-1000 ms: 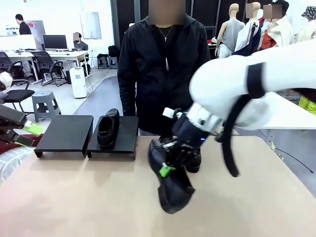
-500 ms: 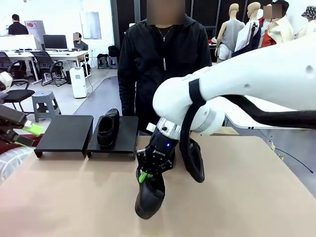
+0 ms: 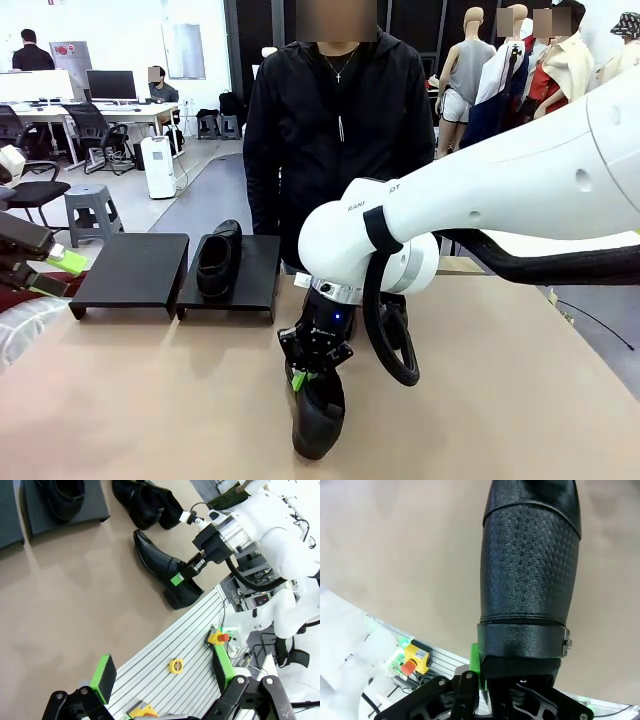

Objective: Organize the shoes by placing them on the stand.
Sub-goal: Pick up one Shoe and place it in the middle of the table.

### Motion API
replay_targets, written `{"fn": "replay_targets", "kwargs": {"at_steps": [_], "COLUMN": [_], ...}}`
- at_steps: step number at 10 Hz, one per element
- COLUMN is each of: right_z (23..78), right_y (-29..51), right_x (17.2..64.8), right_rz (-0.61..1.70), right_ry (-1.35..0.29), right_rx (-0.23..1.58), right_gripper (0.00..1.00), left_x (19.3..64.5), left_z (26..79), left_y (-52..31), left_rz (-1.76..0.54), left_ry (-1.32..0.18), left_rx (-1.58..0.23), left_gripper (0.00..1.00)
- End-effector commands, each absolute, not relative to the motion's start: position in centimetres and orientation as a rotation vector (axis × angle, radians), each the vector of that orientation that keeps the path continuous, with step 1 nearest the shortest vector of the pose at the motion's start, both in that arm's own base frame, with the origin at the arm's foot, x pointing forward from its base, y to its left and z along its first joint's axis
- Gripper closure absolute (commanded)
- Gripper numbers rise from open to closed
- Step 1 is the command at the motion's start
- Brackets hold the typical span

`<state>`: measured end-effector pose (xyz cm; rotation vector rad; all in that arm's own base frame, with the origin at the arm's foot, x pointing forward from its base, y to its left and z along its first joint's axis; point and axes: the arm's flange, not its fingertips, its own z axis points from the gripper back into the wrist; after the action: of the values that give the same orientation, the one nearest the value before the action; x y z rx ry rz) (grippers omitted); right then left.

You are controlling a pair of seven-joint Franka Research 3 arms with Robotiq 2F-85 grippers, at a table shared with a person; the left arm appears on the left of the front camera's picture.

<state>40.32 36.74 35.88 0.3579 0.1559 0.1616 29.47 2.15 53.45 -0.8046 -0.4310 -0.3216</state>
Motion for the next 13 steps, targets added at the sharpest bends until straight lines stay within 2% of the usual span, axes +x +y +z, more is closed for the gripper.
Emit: {"fn": "replay_targets", "kwargs": {"at_steps": [1,5,6,7,10,13], "right_z": [36.0,35.7,35.8,36.4,41.9,48.1], "right_y": [36.7,36.4,36.2,35.9,30.8,14.7], "right_x": [40.3,40.1,39.9,39.7,37.1,32.7], "right_rz": [0.146,0.172,0.175,0.174,0.254,0.131], "right_ry": [0.162,0.166,0.156,0.146,0.106,0.059], "right_rx": [0.369,0.383,0.379,0.392,0.444,0.566], "right_gripper": [1.00,1.00,0.42,0.00,0.00,0.00], "left_x": [29.5,29.5,29.5,29.5,29.5,29.5], "left_z": [53.4,53.4,53.4,53.4,53.4,53.4], "left_y": [2.3,2.3,2.3,2.3,2.3,2.3], "left_rz": [-0.341,-0.341,-0.341,-0.341,-0.341,-0.341], "left_ry": [-0.449,-0.449,-0.449,-0.449,-0.449,-0.449], "left_rx": [-0.830,-0.830,-0.830,-0.830,-0.830,-0.830], "left_gripper": [0.00,0.00,0.00,0.00,0.00,0.00]}}
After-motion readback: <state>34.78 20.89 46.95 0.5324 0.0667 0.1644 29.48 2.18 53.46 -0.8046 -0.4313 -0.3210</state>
